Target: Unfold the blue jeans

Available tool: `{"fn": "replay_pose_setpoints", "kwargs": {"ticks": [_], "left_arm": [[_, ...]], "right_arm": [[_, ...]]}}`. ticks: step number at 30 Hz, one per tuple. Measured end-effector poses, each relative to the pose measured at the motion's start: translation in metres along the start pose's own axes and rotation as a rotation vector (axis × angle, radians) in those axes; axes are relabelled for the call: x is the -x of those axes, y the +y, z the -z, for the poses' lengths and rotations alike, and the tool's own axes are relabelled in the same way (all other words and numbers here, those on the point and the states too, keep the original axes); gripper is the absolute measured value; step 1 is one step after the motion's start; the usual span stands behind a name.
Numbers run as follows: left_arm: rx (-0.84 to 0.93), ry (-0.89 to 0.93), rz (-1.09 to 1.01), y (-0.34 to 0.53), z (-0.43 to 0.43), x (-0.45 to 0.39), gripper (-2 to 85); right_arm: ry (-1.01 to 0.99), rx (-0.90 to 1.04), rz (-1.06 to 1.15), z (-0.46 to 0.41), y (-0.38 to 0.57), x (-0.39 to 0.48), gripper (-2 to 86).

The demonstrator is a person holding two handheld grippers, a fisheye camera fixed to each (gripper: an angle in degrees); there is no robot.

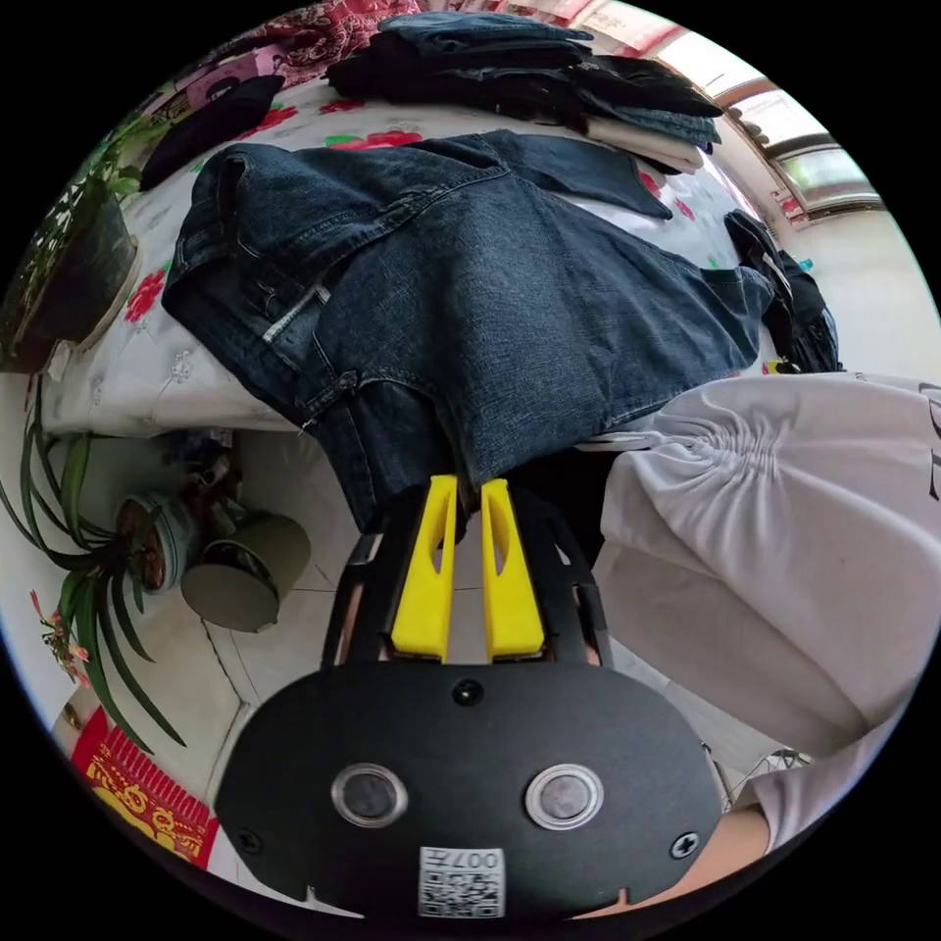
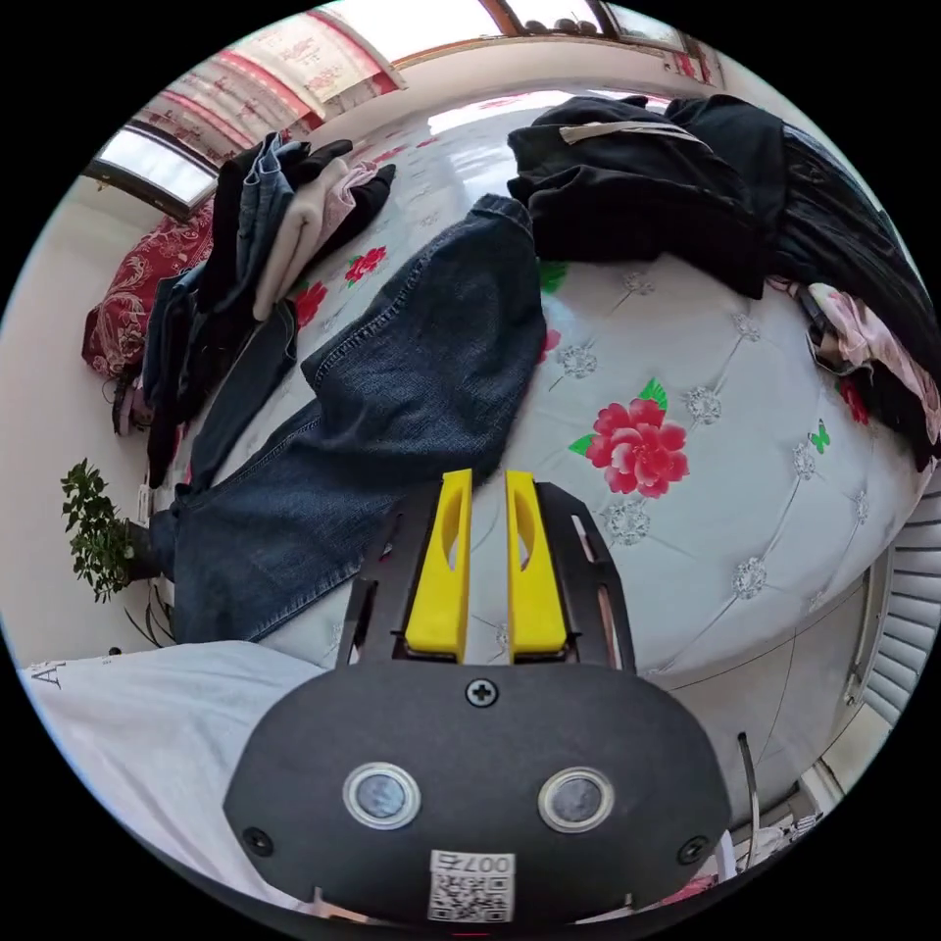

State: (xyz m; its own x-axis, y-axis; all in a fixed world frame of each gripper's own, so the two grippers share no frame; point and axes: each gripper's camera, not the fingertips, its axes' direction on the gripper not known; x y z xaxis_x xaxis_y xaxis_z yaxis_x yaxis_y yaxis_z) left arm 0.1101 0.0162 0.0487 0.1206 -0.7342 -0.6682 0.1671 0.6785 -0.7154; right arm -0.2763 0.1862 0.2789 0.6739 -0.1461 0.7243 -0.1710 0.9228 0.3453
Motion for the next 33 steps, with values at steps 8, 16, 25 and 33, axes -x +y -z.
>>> {"fn": "replay_pose_setpoints", "kwargs": {"ticks": [8, 16, 25, 33], "left_arm": [[-0.148, -0.068, 0.104, 0.017, 0.035, 0.003, 5.3], [-0.276, -0.113, 0.227, 0.024, 0.059, 0.016, 5.2], [-0.155, -0.121, 0.218, -0.076, -0.025, 0.009, 5.0], [0.053, -0.251, 0.062, -0.125, -0.063, -0.008, 3.6]], "right_arm": [[0.155, -0.069, 0.245, -0.009, -0.058, 0.061, 4.7], [0.372, -0.057, 0.248, -0.065, -0.1, 0.081, 5.7], [0.022, -0.2, -0.198, -0.013, -0.088, -0.005, 6.6], [0.199, -0.254, -0.155, 0.019, -0.088, 0.028, 0.5]]}}
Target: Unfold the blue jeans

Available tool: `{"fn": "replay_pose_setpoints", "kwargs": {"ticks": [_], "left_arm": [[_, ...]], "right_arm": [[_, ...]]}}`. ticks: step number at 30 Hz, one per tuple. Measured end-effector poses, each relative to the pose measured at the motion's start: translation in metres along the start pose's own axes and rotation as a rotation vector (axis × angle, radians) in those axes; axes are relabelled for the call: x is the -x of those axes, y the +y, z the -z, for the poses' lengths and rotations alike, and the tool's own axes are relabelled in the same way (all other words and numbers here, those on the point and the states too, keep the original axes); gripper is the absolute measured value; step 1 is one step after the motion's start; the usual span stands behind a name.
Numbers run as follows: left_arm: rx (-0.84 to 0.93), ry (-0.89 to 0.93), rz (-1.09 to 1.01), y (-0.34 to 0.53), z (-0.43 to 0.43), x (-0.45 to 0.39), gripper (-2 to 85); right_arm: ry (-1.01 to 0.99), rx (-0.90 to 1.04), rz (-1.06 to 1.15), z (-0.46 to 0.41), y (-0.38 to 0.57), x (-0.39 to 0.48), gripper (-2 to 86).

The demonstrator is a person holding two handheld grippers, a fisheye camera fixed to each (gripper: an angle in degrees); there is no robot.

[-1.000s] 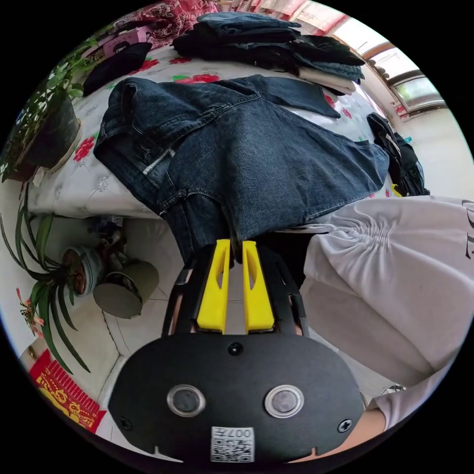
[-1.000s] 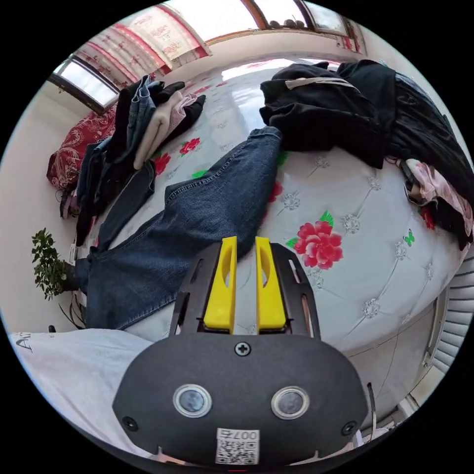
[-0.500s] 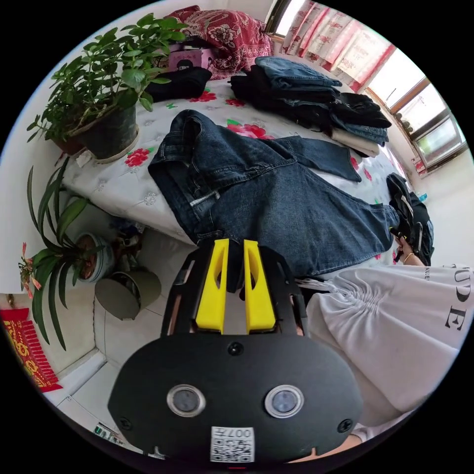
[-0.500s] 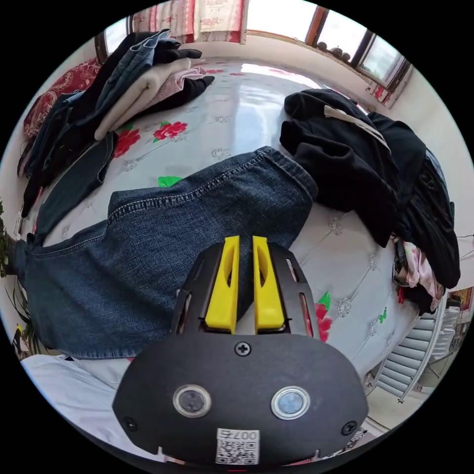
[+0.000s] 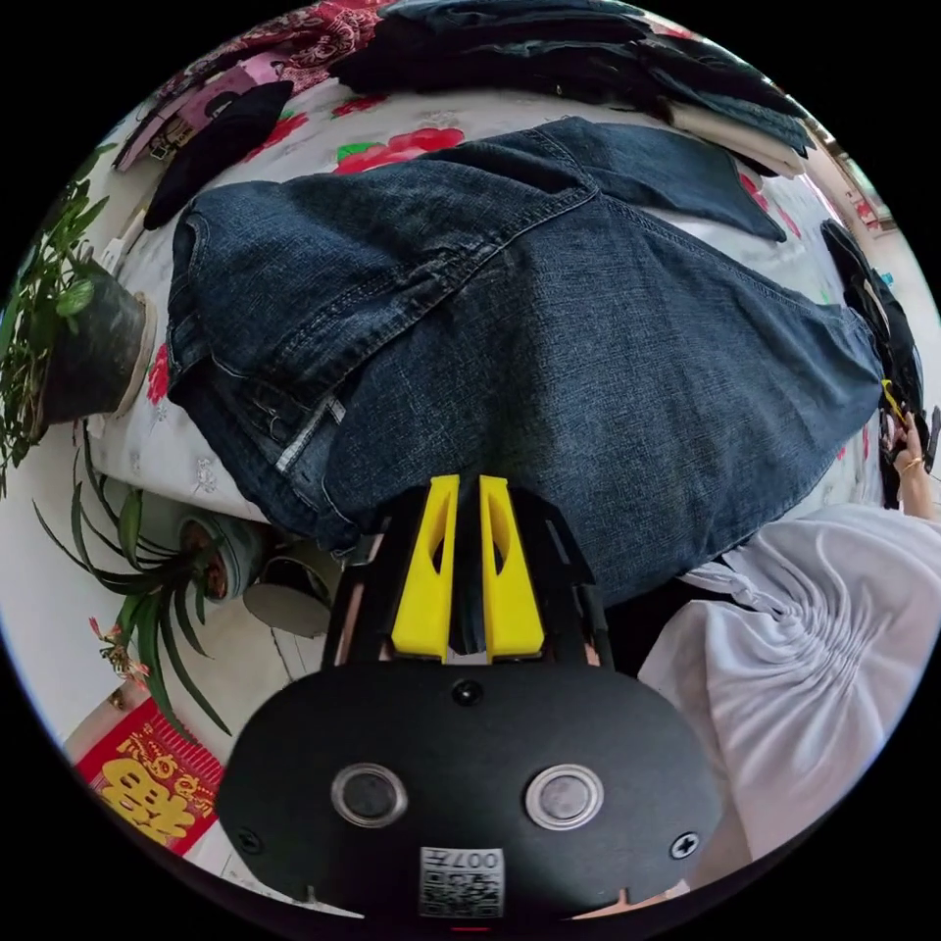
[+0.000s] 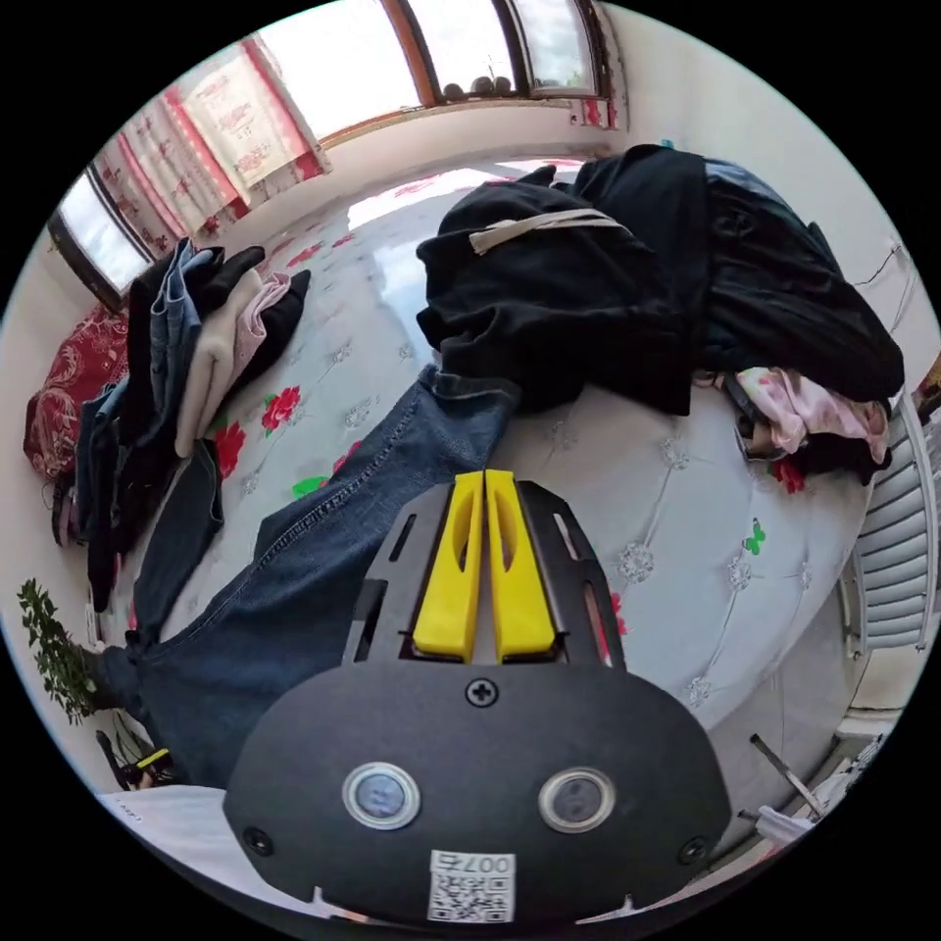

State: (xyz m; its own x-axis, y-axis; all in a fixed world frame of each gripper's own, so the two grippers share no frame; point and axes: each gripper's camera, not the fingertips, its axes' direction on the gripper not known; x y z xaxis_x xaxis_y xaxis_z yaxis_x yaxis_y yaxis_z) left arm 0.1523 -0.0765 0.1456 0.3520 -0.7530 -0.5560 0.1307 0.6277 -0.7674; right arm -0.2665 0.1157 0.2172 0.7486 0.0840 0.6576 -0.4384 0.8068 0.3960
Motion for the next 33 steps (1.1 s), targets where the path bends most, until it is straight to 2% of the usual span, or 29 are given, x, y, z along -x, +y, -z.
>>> {"fn": "replay_pose_setpoints", "kwargs": {"ticks": [1, 4, 5, 7, 8, 11, 13, 18, 22, 25, 27, 29, 30, 33], "left_arm": [[0.008, -0.009, -0.021, -0.002, -0.001, -0.002, 2.8], [0.031, -0.011, -0.017, -0.01, -0.003, -0.006, 0.0], [0.035, -0.021, -0.025, -0.011, -0.003, -0.009, -0.4], [0.036, -0.064, -0.129, -0.012, -0.003, -0.021, -0.8], [0.035, -0.065, -0.154, -0.011, -0.002, -0.023, -0.8], [0.0, 0.009, -0.143, -0.006, 0.01, -0.003, -0.9], [-0.125, 0.11, -0.017, -0.003, 0.031, 0.033, -0.9], [-0.333, 0.241, 0.216, 0.002, 0.048, 0.089, -0.7], [-0.261, 0.179, 0.264, -0.009, 0.012, 0.096, -0.4], [-0.17, 0.149, 0.276, -0.018, -0.021, 0.091, -0.7], [-0.192, 0.127, 0.289, -0.018, -0.028, 0.089, -0.8], [-0.2, 0.102, 0.282, -0.021, -0.031, 0.087, -0.9], [-0.197, 0.094, 0.277, -0.024, -0.032, 0.087, -0.9], [-0.185, 0.174, 0.164, -0.033, -0.034, 0.082, -0.9]], "right_arm": [[0.015, -0.09, 0.02, 0.033, 0.005, 0.003, 0.4], [0.091, -0.176, 0.052, 0.086, 0.027, -0.004, 0.9], [0.135, -0.169, 0.042, 0.088, 0.031, -0.009, 1.0], [0.355, -0.064, -0.03, 0.082, 0.04, -0.037, 3.0], [0.365, -0.036, -0.045, 0.081, 0.041, -0.042, 3.5], [0.148, -0.082, -0.004, 0.088, 0.036, -0.033, 6.0], [-0.039, -0.062, 0.147, 0.064, 0.019, 0.017, 8.0], [-0.246, 0.093, 0.497, -0.027, -0.014, 0.163, 10.9], [-0.267, 0.241, 0.646, -0.099, -0.033, 0.262, 10.2], [-0.167, 0.36, 0.691, -0.137, -0.032, 0.299, 6.6], [-0.067, 0.293, 0.792, -0.133, -0.023, 0.31, 3.8], [-0.061, 0.297, 0.886, -0.128, -0.016, 0.308, 1.7], [-0.118, 0.258, 0.877, -0.113, -0.019, 0.293, 0.9], [-0.408, 0.124, 0.664, -0.046, -0.043, 0.215, 0.1]]}}
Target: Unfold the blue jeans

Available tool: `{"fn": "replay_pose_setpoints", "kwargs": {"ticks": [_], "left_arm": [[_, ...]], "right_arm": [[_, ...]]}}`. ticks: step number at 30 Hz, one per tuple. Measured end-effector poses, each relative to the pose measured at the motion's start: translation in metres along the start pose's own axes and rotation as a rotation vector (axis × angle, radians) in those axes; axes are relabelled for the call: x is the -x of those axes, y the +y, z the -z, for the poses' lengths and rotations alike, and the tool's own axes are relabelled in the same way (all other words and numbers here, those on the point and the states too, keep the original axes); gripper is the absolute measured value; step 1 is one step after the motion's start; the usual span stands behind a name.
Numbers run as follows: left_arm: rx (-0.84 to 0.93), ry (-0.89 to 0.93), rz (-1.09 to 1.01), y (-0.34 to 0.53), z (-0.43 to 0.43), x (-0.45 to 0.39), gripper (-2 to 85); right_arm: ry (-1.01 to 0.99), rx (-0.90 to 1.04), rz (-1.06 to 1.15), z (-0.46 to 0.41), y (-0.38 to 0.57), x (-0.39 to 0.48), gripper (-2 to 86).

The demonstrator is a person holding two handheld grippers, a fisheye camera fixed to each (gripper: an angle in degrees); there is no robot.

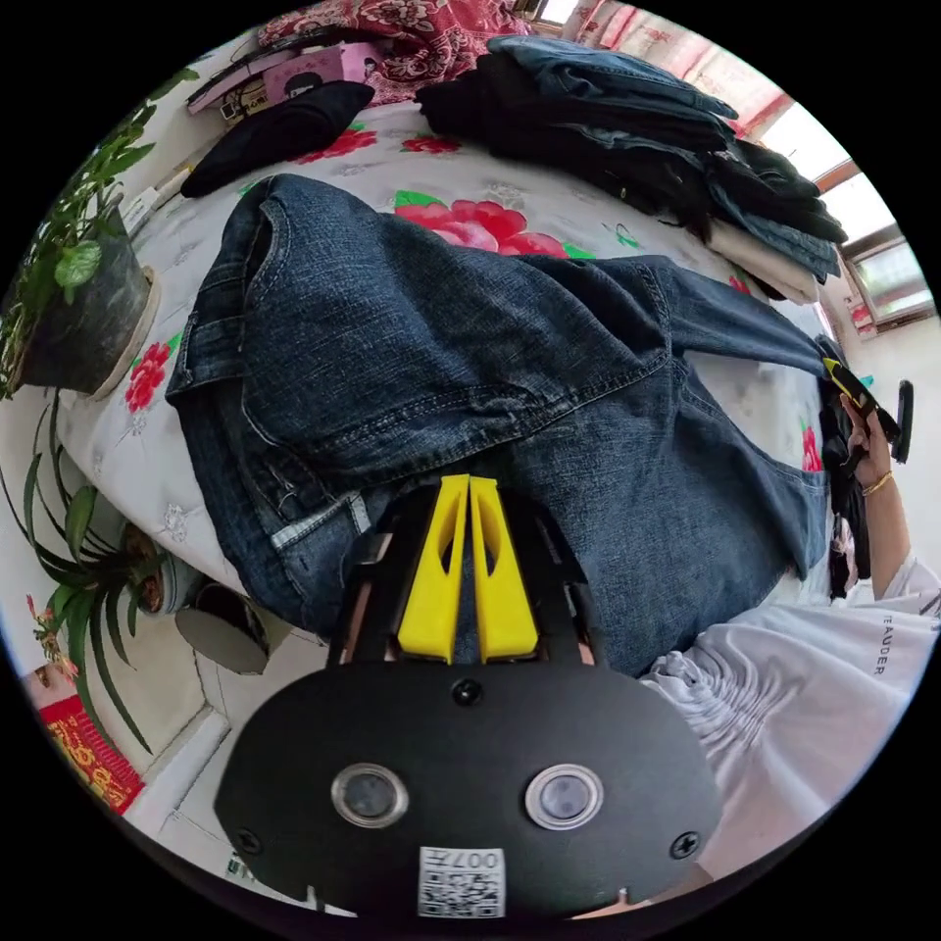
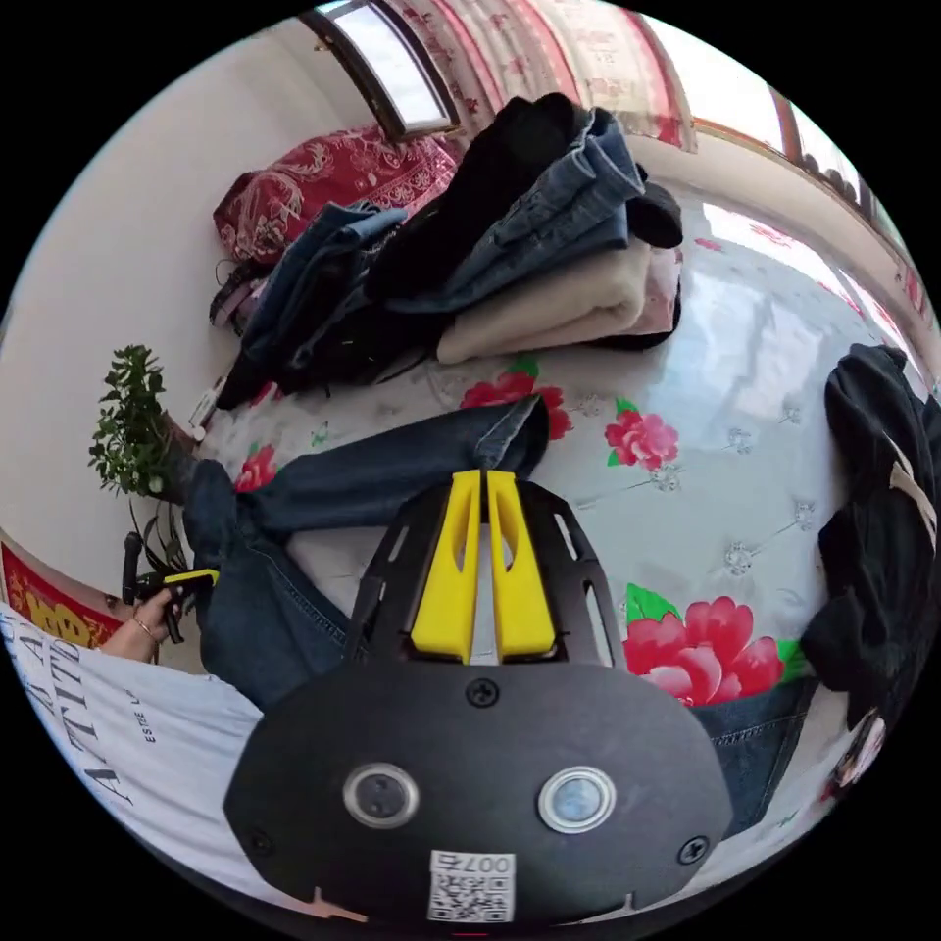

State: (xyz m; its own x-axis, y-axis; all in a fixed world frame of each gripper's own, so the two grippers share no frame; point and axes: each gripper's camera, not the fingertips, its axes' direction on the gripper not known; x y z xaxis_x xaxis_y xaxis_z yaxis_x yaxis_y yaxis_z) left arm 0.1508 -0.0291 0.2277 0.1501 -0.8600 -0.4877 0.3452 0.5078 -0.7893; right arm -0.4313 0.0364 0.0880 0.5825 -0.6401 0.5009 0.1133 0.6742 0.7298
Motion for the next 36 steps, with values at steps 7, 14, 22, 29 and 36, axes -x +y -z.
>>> {"fn": "replay_pose_setpoints", "kwargs": {"ticks": [7, 14, 22, 29, 36], "left_arm": [[-0.046, 0.036, -0.216, 0.005, 0.024, -0.024, -0.9], [-0.152, 0.06, -0.139, -0.007, 0.046, 0.009, 2.5], [-0.151, -0.045, -0.159, -0.101, 0.04, 0.023, 5.5], [0.019, 0.105, 0.064, -0.125, -0.004, 0.095, 9.7], [0.016, 0.426, -0.13, -0.173, -0.006, 0.109, -0.7]], "right_arm": [[0.189, -0.639, -0.338, 0.263, 0.147, -0.092, -0.2], [0.214, -0.491, -0.517, 0.282, 0.215, -0.147, -0.3], [0.107, -0.507, -0.478, 0.264, 0.179, -0.157, -0.3], [0.145, -0.443, -0.488, 0.249, 0.167, -0.166, -0.2], [0.164, -0.427, -0.5, 0.233, 0.123, -0.177, -0.1]]}}
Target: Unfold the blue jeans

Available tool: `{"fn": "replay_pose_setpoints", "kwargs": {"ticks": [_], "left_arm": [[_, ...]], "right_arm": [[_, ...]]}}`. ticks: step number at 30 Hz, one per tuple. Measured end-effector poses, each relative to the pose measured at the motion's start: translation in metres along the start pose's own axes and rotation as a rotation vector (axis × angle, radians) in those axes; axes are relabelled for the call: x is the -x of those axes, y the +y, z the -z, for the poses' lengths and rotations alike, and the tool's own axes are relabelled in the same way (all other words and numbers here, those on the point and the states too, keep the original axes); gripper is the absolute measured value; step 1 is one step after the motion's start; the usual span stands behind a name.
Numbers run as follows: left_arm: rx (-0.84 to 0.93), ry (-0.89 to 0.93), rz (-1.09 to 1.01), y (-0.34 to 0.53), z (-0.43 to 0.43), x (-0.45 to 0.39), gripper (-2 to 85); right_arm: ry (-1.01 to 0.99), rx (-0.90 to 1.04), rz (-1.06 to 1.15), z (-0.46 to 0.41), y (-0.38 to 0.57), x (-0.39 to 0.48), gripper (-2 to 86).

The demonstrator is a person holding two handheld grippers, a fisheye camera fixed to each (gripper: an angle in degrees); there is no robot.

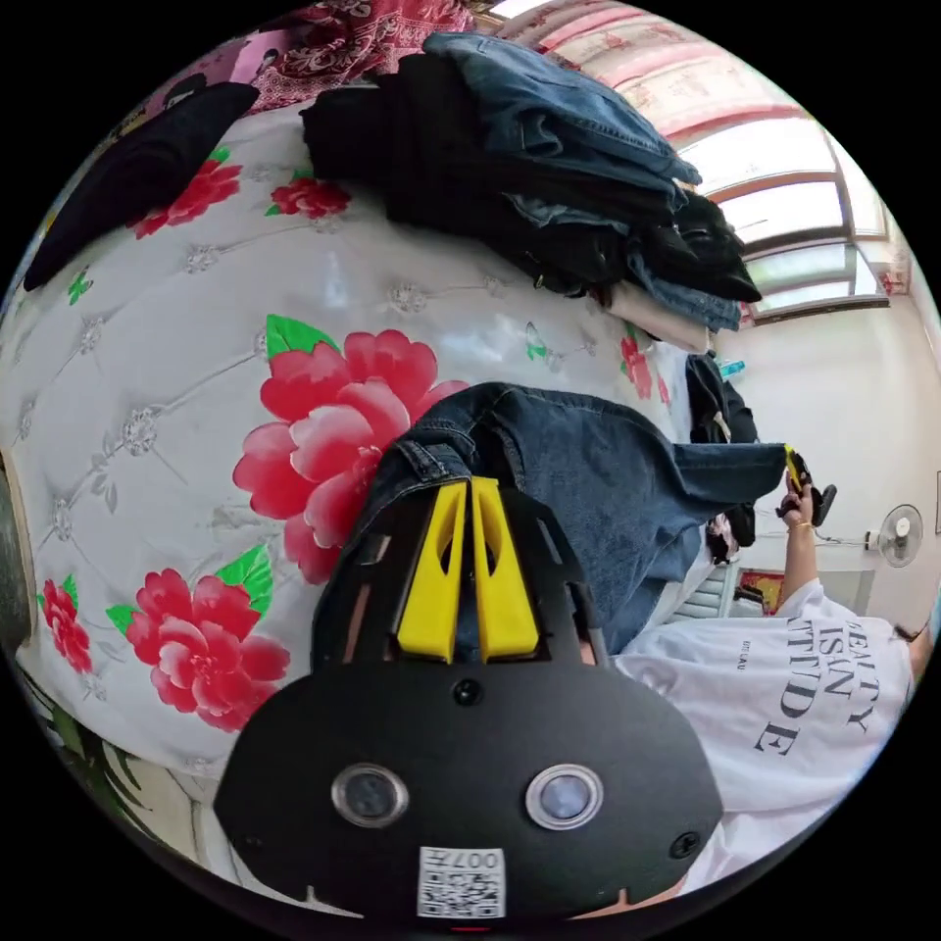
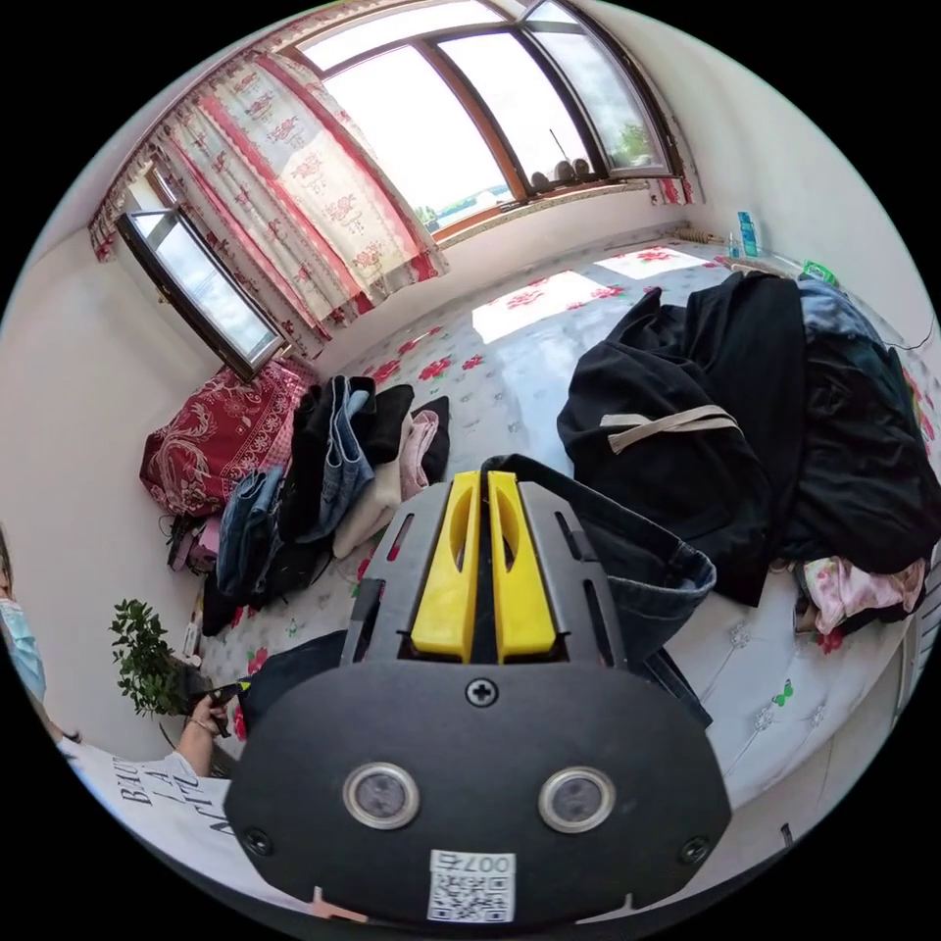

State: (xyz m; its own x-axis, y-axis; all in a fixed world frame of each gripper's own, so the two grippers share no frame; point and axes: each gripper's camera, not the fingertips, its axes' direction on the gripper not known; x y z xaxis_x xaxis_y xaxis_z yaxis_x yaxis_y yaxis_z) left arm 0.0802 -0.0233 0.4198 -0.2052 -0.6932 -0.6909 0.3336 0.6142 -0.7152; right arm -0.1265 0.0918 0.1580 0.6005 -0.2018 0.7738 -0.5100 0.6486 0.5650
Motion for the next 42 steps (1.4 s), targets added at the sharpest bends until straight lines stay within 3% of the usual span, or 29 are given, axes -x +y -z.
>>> {"fn": "replay_pose_setpoints", "kwargs": {"ticks": [4, 7, 14, 18, 27, 34, 39, 42], "left_arm": [[-0.356, 0.276, 0.263, 0.002, 0.079, 0.081, -0.7], [-0.452, 0.14, 0.455, 0.005, 0.091, 0.109, 0.3], [-0.453, -0.115, 0.56, 0.025, 0.089, 0.092, 5.6], [-0.444, -0.194, 0.435, 0.082, 0.086, 0.043, 5.9], [-0.221, -0.326, 0.375, 0.211, 0.02, -0.06, 6.3], [-0.158, -0.408, 0.453, 0.244, -0.008, -0.097, 11.5], [-0.122, -0.483, 0.367, 0.23, -0.036, -0.112, 10.4], [-0.066, -0.588, 0.301, 0.213, -0.023, -0.119, 5.6]], "right_arm": [[0.057, -0.048, -0.029, -0.019, -0.038, 0.006, 0.4], [0.1, -0.028, -0.1, -0.065, -0.057, 0.005, 1.8], [0.201, 0.166, -0.025, -0.156, -0.038, 0.024, 4.6], [0.161, 0.194, -0.015, -0.14, 0.012, 0.001, 5.4], [0.429, 0.328, -0.258, -0.062, 0.127, -0.128, 6.7], [0.253, 0.384, -0.306, -0.086, 0.16, -0.146, 5.9], [0.318, 0.379, -0.249, -0.095, 0.144, -0.122, 1.0], [0.189, 0.192, -0.196, -0.054, 0.116, -0.1, 0.3]]}}
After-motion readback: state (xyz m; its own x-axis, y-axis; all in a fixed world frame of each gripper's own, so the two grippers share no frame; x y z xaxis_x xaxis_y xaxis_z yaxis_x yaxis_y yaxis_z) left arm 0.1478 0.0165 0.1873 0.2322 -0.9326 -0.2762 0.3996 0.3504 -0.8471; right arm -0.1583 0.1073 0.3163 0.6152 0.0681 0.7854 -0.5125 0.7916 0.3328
